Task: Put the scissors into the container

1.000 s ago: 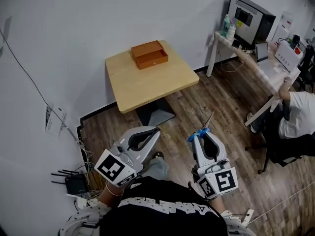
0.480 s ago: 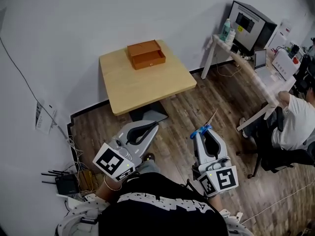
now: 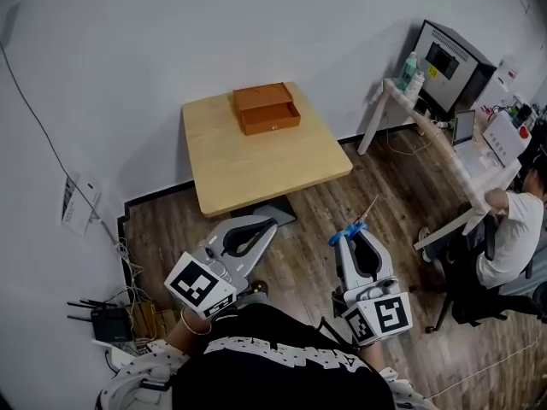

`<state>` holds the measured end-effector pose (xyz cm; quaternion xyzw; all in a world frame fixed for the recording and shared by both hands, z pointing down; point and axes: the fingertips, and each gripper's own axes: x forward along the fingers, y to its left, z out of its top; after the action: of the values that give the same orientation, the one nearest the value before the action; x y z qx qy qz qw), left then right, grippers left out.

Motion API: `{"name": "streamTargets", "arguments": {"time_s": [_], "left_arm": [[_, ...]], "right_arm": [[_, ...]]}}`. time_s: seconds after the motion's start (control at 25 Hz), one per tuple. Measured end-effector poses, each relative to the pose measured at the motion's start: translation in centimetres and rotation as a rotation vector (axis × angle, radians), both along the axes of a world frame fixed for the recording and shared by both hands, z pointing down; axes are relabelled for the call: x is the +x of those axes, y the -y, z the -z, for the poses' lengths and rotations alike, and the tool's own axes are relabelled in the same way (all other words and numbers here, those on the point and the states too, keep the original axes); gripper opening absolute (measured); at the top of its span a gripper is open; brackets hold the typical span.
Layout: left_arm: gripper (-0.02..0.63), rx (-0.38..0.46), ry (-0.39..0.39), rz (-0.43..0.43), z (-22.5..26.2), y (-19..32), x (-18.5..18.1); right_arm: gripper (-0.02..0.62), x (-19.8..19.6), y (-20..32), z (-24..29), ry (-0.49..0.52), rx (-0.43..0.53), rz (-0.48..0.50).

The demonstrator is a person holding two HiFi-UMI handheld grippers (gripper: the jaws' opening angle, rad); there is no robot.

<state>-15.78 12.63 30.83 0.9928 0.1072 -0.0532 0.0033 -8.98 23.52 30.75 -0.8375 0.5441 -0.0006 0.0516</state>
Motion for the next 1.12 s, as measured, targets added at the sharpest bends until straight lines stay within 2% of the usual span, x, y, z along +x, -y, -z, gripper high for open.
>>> {"name": "streamTargets", "arguments": {"time_s": [0.48, 1.12], "left_arm": [[0.002, -0.034, 0.029, 0.075, -1.1, 5.0, 2.3], [0.002, -0.052, 0.038, -0.01, -1.2, 7.6, 7.6]], "right_arm": [[0.101, 3.1, 5.3, -0.8, 0.017, -0.036, 0.067], [0.101, 7.0, 7.4, -0.6, 0.022, -0.07, -0.006]]}}
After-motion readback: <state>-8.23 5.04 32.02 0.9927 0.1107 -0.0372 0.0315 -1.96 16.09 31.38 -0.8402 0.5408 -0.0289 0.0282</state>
